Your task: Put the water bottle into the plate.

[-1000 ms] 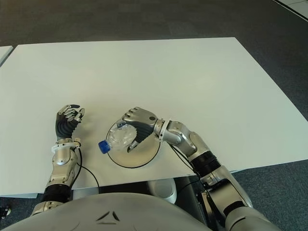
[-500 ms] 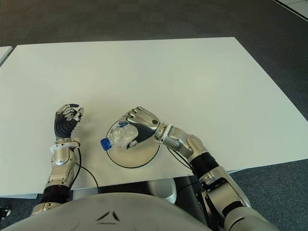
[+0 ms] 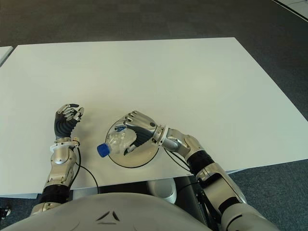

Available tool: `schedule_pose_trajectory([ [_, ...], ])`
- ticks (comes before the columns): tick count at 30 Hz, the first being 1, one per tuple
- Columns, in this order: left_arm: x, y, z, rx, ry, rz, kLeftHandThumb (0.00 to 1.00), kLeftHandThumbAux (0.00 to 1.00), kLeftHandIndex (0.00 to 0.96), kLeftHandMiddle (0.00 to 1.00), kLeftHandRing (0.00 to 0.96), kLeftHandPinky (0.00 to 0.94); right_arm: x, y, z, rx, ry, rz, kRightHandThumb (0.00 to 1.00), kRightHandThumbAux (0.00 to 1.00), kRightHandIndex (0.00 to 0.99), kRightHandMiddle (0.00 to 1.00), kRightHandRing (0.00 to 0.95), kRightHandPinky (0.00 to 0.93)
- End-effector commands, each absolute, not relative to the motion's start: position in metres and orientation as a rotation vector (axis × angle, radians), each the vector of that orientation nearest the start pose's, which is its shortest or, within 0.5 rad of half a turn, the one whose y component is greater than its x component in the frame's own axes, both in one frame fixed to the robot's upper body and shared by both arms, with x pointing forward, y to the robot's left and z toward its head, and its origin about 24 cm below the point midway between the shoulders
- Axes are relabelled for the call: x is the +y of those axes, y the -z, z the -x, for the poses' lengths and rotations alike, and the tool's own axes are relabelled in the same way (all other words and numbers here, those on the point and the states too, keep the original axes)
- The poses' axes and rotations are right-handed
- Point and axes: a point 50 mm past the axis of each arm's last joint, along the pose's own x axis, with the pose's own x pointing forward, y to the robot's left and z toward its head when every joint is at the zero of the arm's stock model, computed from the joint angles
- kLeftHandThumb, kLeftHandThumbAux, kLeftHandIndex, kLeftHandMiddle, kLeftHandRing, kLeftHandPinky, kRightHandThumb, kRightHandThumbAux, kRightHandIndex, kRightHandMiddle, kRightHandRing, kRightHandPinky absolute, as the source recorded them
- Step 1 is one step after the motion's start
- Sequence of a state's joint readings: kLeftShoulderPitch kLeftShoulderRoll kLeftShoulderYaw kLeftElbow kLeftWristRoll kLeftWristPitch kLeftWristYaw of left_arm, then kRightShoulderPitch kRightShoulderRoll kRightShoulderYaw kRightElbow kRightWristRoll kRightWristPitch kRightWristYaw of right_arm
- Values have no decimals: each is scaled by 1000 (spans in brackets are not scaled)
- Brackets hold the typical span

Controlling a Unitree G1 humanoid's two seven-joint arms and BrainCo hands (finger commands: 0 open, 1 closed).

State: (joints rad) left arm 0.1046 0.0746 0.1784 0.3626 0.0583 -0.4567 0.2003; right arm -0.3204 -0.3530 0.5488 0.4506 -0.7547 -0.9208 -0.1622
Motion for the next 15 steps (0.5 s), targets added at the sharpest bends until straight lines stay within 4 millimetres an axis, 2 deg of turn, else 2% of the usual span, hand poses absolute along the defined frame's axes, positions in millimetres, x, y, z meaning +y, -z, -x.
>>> schedule_pose_trajectory([
  [1,222,17,-205,16,-376,-150,706,716,436,705,686,663,-64,-41,-235,-801,-938,859,347,555,268,360,380,398],
  [6,222,17,-205,30,-395,-127,706,716,436,702,680,651,-64,-41,-234,-815,-932,878,192,521,152,196,207,206],
  [12,221,15,-205,-10,-383,-151,706,716,436,698,677,651,-64,-40,-233,-841,-943,899,89,518,59,109,107,56],
  [15,221,15,-205,-6,-370,-159,706,716,436,699,680,655,-64,-40,-233,-850,-962,901,45,512,27,76,69,24],
])
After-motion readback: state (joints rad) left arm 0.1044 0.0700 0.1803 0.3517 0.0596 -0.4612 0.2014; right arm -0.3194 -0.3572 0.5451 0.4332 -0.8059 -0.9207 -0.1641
